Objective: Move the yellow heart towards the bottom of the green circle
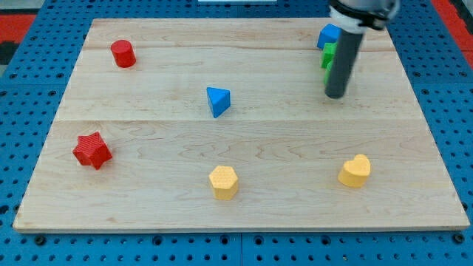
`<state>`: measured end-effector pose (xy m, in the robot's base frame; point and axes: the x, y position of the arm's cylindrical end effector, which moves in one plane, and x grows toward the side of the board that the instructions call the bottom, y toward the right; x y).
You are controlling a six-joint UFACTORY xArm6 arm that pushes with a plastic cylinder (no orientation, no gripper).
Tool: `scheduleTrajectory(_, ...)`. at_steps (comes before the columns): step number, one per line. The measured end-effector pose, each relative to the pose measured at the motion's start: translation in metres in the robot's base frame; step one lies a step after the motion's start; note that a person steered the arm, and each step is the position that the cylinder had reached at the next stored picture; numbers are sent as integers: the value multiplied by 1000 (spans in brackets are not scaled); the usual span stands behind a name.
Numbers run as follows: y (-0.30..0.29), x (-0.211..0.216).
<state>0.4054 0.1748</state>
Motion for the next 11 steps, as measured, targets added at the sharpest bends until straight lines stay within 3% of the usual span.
scheduleTrajectory(1, 55, 48)
scheduleTrajectory(2, 73, 118)
scheduleTrajectory(3, 37, 161)
scheduleTrajectory(9, -107, 93)
scheduleTrajectory(11, -70, 36)
